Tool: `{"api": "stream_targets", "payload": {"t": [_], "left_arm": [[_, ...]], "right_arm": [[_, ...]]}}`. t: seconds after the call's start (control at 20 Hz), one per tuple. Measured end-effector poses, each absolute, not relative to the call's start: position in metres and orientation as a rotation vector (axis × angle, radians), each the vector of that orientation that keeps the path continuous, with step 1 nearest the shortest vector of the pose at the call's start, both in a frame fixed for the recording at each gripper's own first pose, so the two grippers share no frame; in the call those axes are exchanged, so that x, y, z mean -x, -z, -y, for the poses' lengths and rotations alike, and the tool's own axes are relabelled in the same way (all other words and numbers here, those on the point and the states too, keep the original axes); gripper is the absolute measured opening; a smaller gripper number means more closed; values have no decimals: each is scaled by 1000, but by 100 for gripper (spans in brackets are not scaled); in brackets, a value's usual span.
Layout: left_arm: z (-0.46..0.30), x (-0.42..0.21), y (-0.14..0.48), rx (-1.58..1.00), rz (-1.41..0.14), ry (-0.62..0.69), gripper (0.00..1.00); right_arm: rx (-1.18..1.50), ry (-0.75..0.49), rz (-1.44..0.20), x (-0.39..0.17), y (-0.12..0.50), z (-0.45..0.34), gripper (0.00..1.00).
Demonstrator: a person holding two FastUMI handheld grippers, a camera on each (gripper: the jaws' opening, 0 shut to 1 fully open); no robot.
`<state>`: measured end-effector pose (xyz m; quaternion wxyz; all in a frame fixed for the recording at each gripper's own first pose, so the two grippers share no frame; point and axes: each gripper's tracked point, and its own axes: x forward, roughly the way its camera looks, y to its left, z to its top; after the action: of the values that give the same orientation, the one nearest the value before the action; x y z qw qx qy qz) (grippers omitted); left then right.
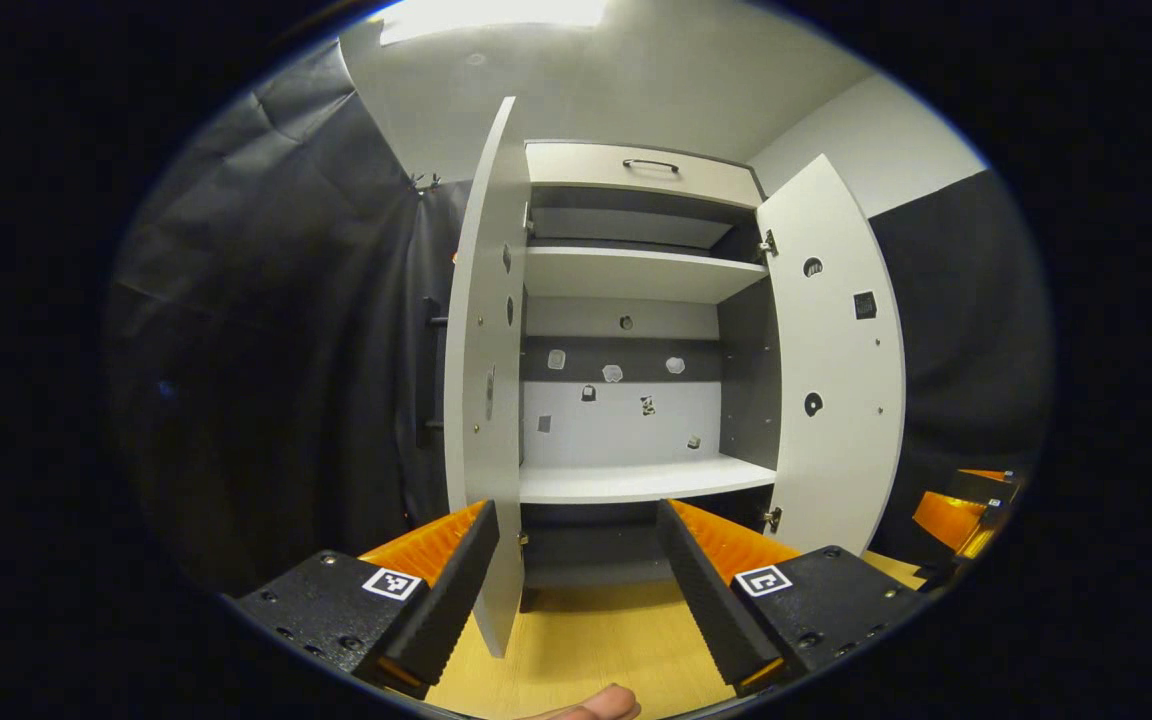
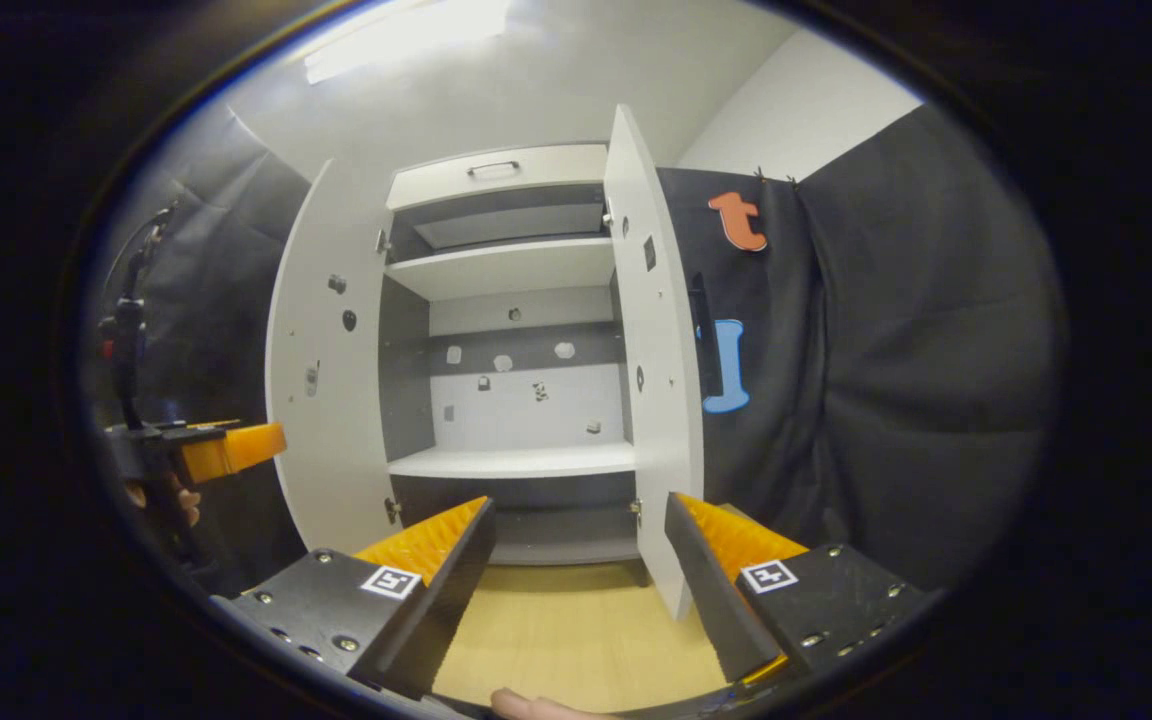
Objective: Open the right door of the double-door shoe cabinet with the right hand, and open the left door with the left hand.
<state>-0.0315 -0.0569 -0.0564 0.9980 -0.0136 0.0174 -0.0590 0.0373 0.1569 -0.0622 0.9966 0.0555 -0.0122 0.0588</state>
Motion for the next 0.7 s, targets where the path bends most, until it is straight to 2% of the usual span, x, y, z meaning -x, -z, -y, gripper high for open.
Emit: {"api": "stream_targets", "payload": {"t": [0.3, 0.35, 0.5, 0.7], "left_arm": [[72, 39, 85, 29, -68, 146, 98], [74, 40, 88, 27, -75, 151, 98], [80, 42, 88, 32, -76, 166, 98], [78, 47, 81, 34, -50, 163, 98]], "right_arm": [[-112, -115, 41, -28, 60, -155, 100], [-107, -122, 39, -25, 60, -156, 97], [-108, -130, 51, -19, 59, -159, 100], [-101, -154, 56, -13, 59, -166, 98]]}}
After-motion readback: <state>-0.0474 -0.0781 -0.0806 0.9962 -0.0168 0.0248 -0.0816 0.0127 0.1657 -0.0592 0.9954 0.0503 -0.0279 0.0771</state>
